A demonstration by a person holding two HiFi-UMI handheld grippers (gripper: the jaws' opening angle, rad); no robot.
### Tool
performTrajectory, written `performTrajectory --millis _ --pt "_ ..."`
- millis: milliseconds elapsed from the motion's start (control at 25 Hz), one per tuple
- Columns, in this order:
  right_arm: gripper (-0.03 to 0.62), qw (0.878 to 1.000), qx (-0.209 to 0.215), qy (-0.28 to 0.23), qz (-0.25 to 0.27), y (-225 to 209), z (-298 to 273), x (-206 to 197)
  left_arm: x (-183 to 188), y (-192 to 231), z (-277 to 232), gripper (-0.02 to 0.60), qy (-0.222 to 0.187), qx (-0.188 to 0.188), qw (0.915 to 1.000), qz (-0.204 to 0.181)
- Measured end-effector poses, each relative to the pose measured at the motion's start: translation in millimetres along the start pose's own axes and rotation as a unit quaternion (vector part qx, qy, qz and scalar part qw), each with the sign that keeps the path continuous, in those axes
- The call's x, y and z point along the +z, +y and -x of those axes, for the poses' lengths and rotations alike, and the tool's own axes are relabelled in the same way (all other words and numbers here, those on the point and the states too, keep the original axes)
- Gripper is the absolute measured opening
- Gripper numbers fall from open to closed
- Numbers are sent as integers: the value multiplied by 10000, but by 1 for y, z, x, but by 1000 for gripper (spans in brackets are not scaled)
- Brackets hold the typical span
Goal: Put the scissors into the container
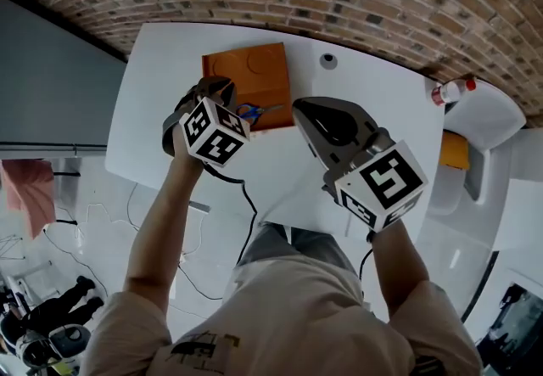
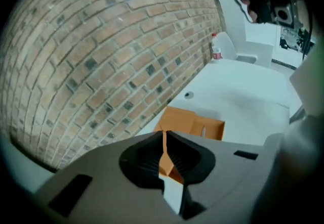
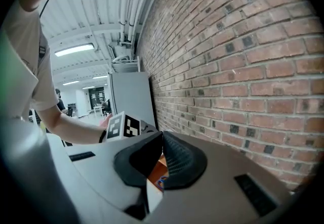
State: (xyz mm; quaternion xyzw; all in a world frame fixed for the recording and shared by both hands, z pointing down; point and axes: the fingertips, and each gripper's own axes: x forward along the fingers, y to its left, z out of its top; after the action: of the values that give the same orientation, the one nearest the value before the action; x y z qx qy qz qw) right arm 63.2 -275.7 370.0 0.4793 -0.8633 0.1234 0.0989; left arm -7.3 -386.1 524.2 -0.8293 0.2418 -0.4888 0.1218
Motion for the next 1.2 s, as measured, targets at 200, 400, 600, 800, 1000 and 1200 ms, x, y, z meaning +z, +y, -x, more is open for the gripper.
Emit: performTrajectory --millis 200,400,600,800,1000,1200 --pt "9 9987 -211 -367 280 -1 17 34 43 27 69 12 -1099 373 9923 441" --pt "9 9946 -460 -729 577 -7 38 76 72 58 144 8 -1917 841 9746 794" --pt "9 9890 -574 -1023 902 -1 53 114 88 87 209 8 -2645 1158 9502 1171" --pt "8 9800 -692 -1376 1264 18 68 154 103 104 267 8 -3187 1497 9278 1235" --pt "9 9663 -938 -1921 1437 38 97 189 110 103 319 8 -3627 1691 9081 1234" --pt "9 9612 -791 -2185 1488 62 117 206 104 95 357 8 -3788 1825 8969 1373"
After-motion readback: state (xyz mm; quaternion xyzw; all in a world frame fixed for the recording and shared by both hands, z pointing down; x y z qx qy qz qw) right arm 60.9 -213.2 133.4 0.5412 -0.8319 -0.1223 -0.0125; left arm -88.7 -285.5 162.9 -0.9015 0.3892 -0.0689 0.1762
